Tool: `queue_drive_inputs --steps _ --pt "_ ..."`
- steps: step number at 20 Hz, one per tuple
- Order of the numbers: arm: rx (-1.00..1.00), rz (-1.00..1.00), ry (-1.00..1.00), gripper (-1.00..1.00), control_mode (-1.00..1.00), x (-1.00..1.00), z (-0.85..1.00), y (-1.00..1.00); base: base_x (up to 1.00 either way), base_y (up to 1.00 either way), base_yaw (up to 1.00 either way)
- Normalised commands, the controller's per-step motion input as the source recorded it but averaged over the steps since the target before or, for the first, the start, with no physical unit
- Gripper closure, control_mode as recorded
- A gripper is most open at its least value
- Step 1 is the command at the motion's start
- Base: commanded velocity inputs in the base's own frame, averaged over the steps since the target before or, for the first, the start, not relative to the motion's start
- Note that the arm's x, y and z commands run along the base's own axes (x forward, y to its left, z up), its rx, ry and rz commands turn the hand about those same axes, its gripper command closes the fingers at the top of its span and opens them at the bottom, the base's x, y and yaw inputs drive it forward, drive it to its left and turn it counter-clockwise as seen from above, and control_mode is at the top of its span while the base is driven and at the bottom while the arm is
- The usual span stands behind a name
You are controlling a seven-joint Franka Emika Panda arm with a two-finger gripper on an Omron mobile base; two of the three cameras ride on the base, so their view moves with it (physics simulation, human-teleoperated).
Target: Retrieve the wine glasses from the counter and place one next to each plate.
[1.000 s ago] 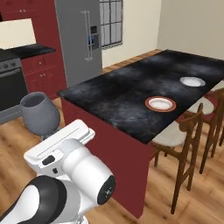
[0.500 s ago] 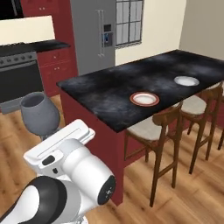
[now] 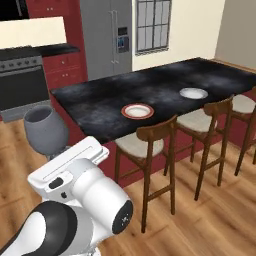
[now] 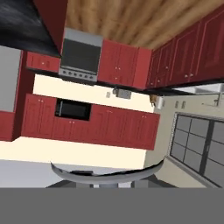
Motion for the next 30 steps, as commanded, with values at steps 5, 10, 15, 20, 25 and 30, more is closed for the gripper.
queue_drive_inputs --steps 5,10,15,20,25,30 --pt "0.0 0.0 0.0 1.0 1.0 0.0 0.0 0.0 0.15 -1.0 0.35" --pt "0.0 0.0 0.0 1.0 1.0 0.0 0.0 0.0 0.3 -0.99 0.5" --pt "0.0 0.0 0.0 1.0 1.0 0.0 0.0 0.0 0.25 -0.83 0.64" --pt "0.0 0.0 0.0 1.0 1.0 0.0 0.0 0.0 0.05 -1.0 0.57" --pt "0.0 0.0 0.0 1.0 1.0 0.0 0.0 0.0 0.0 -0.99 0.51" --pt "0.0 0.0 0.0 1.0 1.0 0.0 0.0 0.0 0.34 -0.91 0.13"
